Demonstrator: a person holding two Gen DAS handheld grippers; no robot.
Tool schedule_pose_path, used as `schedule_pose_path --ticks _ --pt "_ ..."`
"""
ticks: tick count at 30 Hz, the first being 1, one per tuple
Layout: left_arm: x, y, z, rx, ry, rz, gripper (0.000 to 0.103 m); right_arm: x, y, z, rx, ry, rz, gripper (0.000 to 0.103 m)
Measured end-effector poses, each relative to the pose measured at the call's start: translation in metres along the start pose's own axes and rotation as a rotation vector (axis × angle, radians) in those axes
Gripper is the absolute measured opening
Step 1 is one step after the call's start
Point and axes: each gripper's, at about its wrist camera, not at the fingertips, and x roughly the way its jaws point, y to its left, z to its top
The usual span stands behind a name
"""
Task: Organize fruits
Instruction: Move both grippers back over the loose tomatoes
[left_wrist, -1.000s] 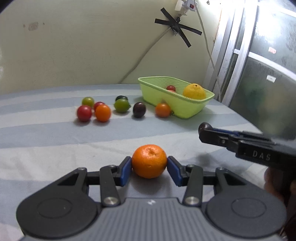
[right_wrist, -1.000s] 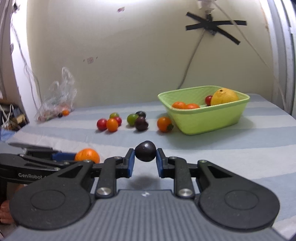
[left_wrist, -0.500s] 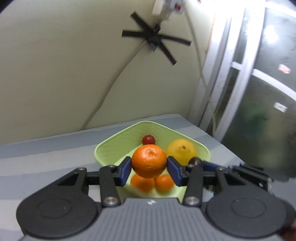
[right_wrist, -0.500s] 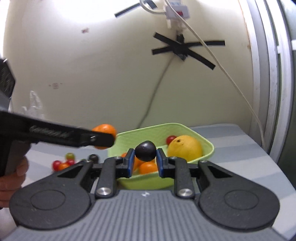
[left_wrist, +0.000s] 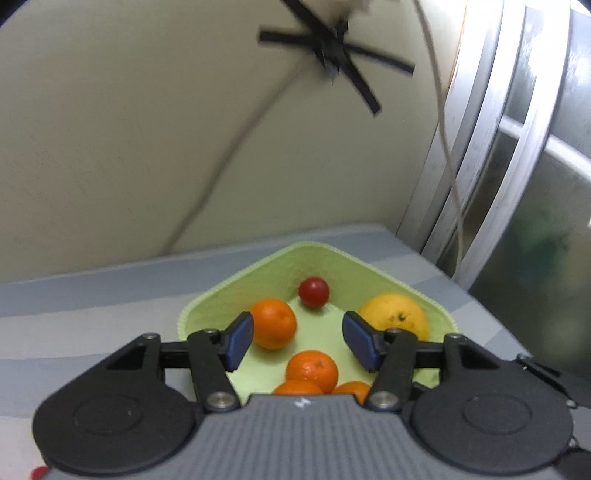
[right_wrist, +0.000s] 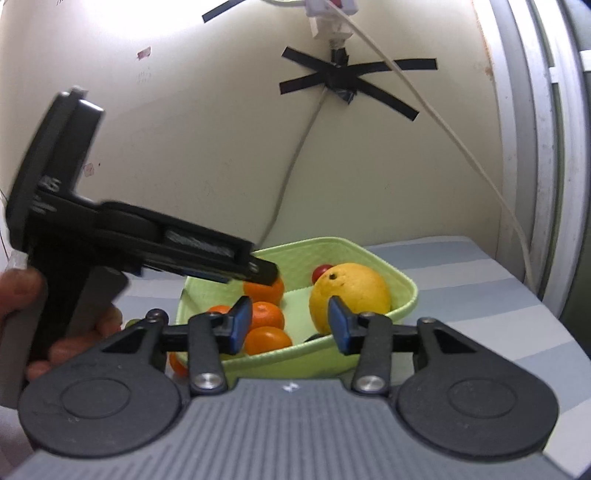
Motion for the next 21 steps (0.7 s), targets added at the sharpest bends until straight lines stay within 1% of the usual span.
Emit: schedule_pose_path --ticks 2,4,6,8,11,14,16,18,21 --pt "-0.025 0.011 -0.002 -0.008 -0.036 -0.001 0.054 -0.005 0.001 -0.002 0.008 -0.017 -0.007 0.048" --pt "-0.051 0.026 -0.007 -0.018 -0.07 0.018 0.055 -0.009 0.002 -0.002 0.012 -0.041 -0.017 0.048" --pt "-0.081 0.045 -0.018 -0.033 -0.1 0.061 0.055 -0.014 0.003 -0.003 0.018 -0.067 -0.019 0.048" --pt "-0.11 0.068 -0.035 -0.053 -0.115 0.125 0.055 -0.017 0.002 -0.002 0.025 -0.087 -0.013 0.048" --pt "-0.137 0.099 -0.063 -0.09 -0.103 0.222 0.055 -0.025 0.003 -0.003 0.019 -0.118 0.005 0.047" --pt "-0.149 0.121 -0.089 -0.13 -0.062 0.248 0.055 -0.034 0.01 -0.002 0.017 -0.127 0.032 0.047" --pt "-0.15 0.125 -0.1 -0.124 -0.048 0.245 0.055 -0.038 0.02 -0.004 0.019 -0.109 0.071 0.047" --pt "-0.145 0.123 -0.106 -0.108 -0.039 0.235 0.055 -0.038 0.035 -0.009 0.007 -0.056 0.118 0.047" --pt "-0.132 0.122 -0.104 -0.116 -0.035 0.206 0.055 -0.03 0.064 -0.018 -0.047 0.023 0.143 0.046"
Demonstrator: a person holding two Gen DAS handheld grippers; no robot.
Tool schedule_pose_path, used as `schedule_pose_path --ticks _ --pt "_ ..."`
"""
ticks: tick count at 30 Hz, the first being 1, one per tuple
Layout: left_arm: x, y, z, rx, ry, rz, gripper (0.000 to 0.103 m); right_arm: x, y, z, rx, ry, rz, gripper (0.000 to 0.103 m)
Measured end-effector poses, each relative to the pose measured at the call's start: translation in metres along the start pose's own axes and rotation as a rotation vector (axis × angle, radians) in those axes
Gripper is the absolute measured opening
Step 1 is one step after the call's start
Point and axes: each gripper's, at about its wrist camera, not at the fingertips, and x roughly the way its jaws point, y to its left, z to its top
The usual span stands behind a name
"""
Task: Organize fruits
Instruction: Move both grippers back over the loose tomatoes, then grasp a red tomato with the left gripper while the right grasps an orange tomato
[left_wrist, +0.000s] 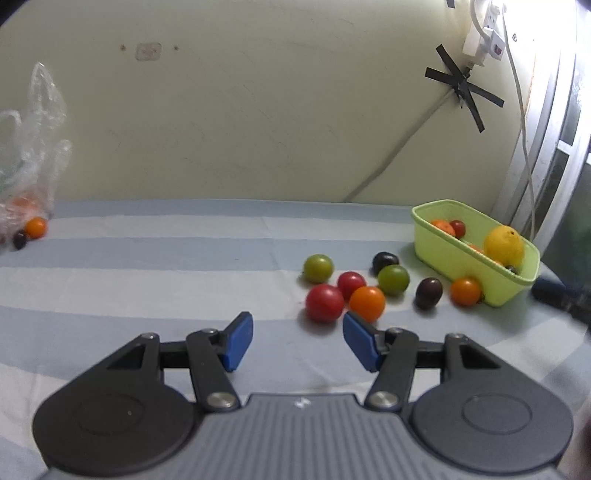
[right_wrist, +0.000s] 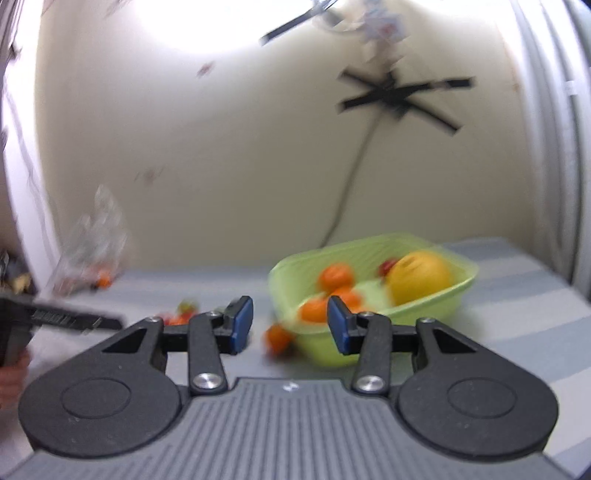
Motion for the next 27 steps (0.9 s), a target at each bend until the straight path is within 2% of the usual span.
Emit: schedule_pose_path --ticks 5,9,13,16,17,18,24,25,26,27 --pt "0.017 0.003 0.006 -0.022 0.005 -0.042 0.054 0.027 0.037 0.0 -0.076 0.097 0.04 0.046" --pt "0.03 0.018 0.012 -0.119 0.034 -0.107 0.051 0.052 0.067 0.007 -0.15 0.151 0.101 0.046" --pt "0.033 0.032 0.012 -0.212 0.038 -0.168 0.052 0.089 0.089 0.01 -0.222 0.19 0.112 0.046" --pt "0.032 0.034 0.012 -0.218 0.034 -0.165 0.051 0.114 0.094 0.007 -0.235 0.239 0.107 0.045" --pt "0.032 0.034 0.012 -0.215 0.034 -0.164 0.052 0.119 0.094 0.006 -0.233 0.254 0.109 0.032" --pt "0.032 0.033 0.013 -0.209 0.033 -0.162 0.052 0.12 0.093 0.005 -0.229 0.254 0.113 0.027" --pt "0.041 0.008 0.01 -0.088 0.035 -0.106 0.051 0.073 0.077 0.002 -0.16 0.208 0.112 0.027" --pt "0.045 0.004 0.009 -0.074 0.046 -0.092 0.044 0.065 0.073 0.0 -0.151 0.205 0.111 0.027" --pt "0.049 0.0 0.008 -0.056 0.053 -0.073 0.04 0.057 0.071 -0.004 -0.145 0.203 0.106 0.027" --pt "0.049 -0.006 0.007 -0.03 0.046 -0.041 0.029 0.047 0.068 -0.008 -0.139 0.202 0.096 0.027"
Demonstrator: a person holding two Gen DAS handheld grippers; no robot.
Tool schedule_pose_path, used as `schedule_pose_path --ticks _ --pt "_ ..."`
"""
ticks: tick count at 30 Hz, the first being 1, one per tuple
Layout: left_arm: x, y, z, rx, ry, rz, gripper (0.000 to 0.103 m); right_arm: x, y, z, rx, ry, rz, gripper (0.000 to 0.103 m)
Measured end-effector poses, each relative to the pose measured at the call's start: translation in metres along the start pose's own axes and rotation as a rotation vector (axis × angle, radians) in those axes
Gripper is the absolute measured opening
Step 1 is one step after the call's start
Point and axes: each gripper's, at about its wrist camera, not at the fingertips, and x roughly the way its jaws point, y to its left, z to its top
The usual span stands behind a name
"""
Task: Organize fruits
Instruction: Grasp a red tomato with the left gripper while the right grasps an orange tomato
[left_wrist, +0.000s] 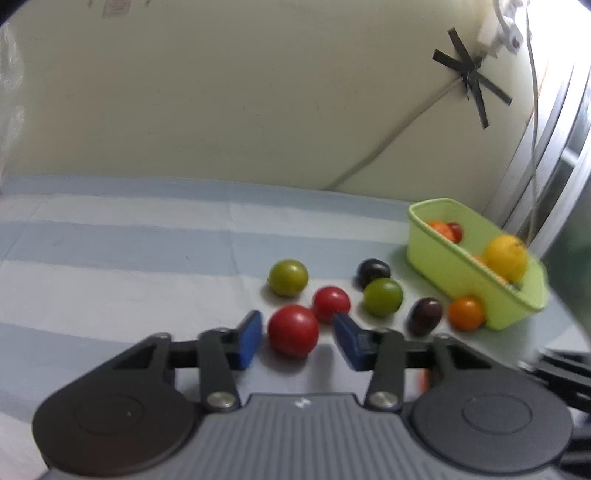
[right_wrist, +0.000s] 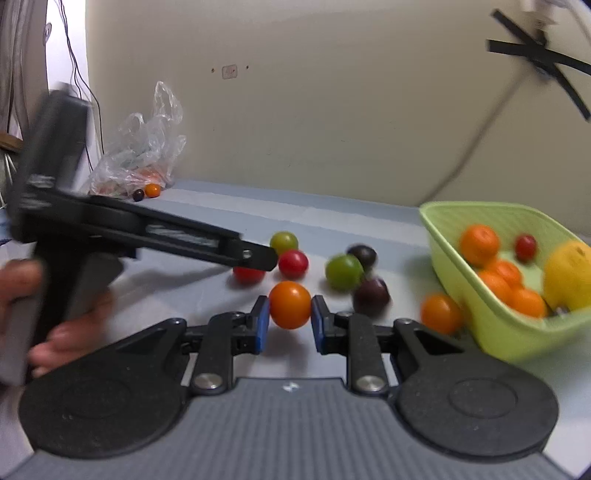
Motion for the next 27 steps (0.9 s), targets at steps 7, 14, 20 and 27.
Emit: schedule_pose_path --ticks 7,14,20,27 --pt "-0.048 -0.021 -0.031 0.023 -0.013 -0.063 0.029 -0.047 -0.001 -0.031 0.112 -0.039 -0.044 0.027" --pt "-0.099 -0.052 -0.09 0.077 -0.044 -0.13 0.03 -0.086 0.005 -0.053 0.12 -0.059 -0.082 0.027" --pt "-0.101 -0.069 -0.114 0.123 -0.072 -0.1 0.031 -0.086 0.002 -0.065 0.126 -0.035 -0.099 0.028" --pt "-0.099 -0.071 -0.116 0.139 -0.08 -0.094 0.038 -0.087 0.006 -0.069 0.109 -0.049 -0.102 0.029"
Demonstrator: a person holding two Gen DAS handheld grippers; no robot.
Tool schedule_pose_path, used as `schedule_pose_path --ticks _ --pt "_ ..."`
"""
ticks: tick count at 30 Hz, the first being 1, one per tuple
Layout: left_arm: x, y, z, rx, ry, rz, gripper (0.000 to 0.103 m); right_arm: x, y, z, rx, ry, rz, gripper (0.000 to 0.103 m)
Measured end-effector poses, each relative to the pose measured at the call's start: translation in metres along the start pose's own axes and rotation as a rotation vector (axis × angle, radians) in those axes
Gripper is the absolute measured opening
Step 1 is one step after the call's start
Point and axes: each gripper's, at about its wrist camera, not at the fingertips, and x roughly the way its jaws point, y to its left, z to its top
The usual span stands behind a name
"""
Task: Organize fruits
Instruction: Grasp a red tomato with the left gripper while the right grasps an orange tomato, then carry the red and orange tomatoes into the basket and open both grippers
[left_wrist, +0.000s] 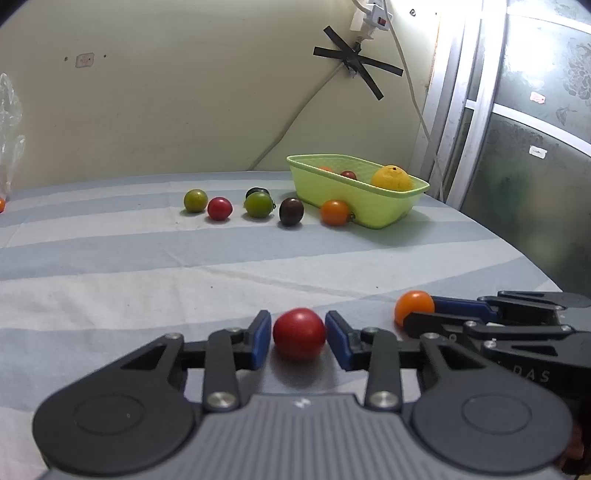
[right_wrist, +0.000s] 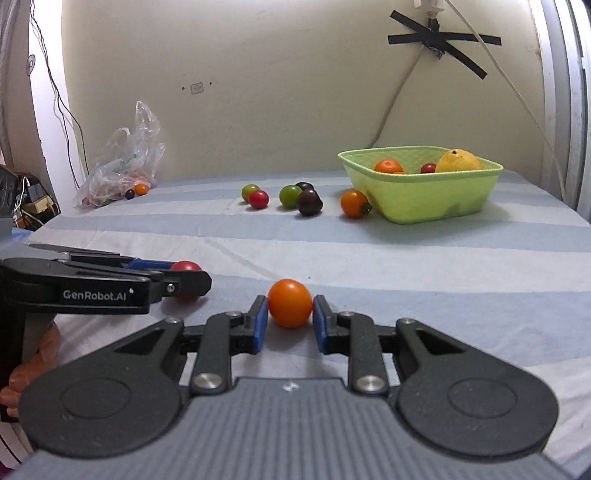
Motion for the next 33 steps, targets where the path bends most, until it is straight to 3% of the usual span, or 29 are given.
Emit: schedule_pose_path --ticks 33 --pt "0.0066 -0.0087 -0.0029 0.052 0.0 0.034 0.047 -0.0052 0.004 -0.0014 -0.02 -0.017 0.0 0.033"
